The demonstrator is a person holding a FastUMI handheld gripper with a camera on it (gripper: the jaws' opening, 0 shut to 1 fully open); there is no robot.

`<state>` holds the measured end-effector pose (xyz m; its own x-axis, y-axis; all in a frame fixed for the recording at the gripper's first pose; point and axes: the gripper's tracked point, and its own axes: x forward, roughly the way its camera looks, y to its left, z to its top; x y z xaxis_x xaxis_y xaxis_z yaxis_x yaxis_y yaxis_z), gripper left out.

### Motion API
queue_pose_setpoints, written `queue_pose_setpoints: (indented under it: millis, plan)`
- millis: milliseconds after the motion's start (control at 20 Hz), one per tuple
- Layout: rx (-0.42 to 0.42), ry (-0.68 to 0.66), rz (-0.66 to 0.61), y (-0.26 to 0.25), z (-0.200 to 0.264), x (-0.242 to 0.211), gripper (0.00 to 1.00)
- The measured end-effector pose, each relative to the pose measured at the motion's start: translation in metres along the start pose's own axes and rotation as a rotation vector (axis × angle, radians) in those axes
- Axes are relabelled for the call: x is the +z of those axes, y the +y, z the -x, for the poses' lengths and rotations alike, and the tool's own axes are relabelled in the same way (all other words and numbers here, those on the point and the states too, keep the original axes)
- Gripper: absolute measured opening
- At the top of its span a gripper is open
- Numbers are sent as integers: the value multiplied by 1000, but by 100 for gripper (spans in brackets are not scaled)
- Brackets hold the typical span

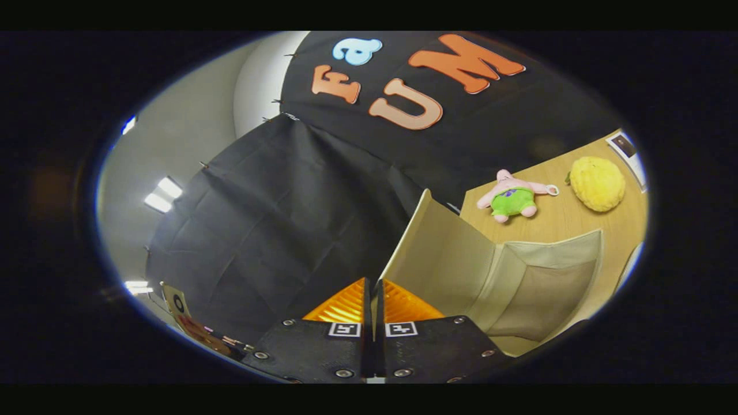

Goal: Open the storage box then place both shoes into the box .Put the left shoe in first, then the right shoe, with the right side of both shoes facing outward in a uniform manner.

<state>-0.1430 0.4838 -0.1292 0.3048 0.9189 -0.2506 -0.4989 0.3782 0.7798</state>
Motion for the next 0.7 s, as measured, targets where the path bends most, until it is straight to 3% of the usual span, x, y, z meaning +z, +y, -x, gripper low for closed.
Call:
queue_pose_setpoints:
  millis: [200, 250, 300, 450, 550, 700]
  plan:
    - [-72, -25, 32, -7, -20, -6, 5]
    - [-95, -33, 43, -11, -21, -4, 11]
    - [-117, -42, 57, -16, -21, -3, 18]
    - [-185, -84, 87, -32, -18, 5, 81]
    - [-233, -115, 103, -44, -8, 13, 97]
    - [-310, -163, 132, -67, 10, 26, 98]
